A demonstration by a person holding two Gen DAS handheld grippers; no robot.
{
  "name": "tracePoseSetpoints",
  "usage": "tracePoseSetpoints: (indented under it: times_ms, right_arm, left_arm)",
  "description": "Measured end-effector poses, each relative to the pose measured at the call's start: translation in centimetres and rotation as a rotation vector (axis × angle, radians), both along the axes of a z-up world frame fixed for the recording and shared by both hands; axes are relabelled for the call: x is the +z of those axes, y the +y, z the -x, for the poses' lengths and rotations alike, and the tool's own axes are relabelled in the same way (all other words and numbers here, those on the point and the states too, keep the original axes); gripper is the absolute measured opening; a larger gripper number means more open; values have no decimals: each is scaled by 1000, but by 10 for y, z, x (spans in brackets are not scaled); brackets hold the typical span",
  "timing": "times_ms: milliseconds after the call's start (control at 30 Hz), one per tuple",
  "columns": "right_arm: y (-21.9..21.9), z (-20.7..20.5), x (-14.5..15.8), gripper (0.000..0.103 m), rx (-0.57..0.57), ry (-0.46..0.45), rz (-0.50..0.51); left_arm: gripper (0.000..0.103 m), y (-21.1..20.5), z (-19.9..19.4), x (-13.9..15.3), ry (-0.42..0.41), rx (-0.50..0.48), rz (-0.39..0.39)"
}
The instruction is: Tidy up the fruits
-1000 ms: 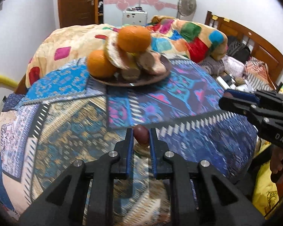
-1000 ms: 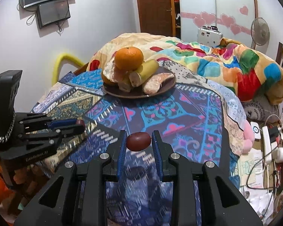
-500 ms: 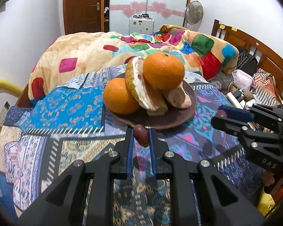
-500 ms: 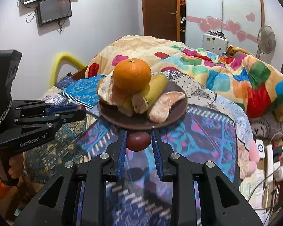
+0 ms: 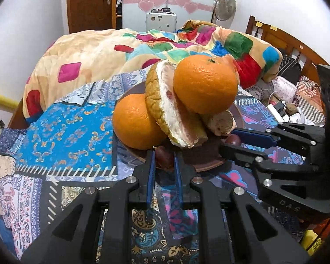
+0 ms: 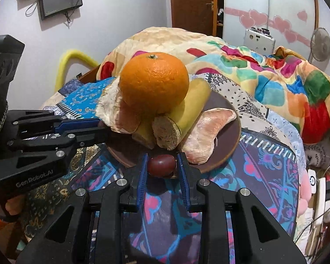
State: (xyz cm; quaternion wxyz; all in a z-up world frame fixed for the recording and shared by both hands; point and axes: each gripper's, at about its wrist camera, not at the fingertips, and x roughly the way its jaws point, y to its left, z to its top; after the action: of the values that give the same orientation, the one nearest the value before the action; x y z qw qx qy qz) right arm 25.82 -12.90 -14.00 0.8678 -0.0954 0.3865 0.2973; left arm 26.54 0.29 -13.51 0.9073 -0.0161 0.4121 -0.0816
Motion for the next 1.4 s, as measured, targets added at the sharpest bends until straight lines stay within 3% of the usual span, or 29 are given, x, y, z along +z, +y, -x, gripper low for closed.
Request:
tracePoseSetpoints:
  times_ms: [233,367,633,867,1200,1333,1400]
  right_arm:
    - [4,-6,-4,27,1,19,3]
    - [3,-6,-3,45,-12,9,0]
    - [-8,6,14,45,-40,-36,-28]
    - [-31,50,67,45,-65,-141,-126]
    - [-60,159,154,45,-77,-385,-293]
    - [-66,196,169,46,-109,-481,-317]
    - [-67,213,173,53,-124,-527,-319]
  left_arm:
    - [18,-4,-3,-2,6,-16,-11]
    - [25,-1,-2,-2,8,-6,3]
    - [26,7,23,20,-52,13,3]
    - [26,13,86,78,-209,62,11]
    - [31,-5,211,161,-530,137,-40]
    - [58,-6,251,176,-620,168,-29]
    - [60,-6,271,180,-659,177,-20]
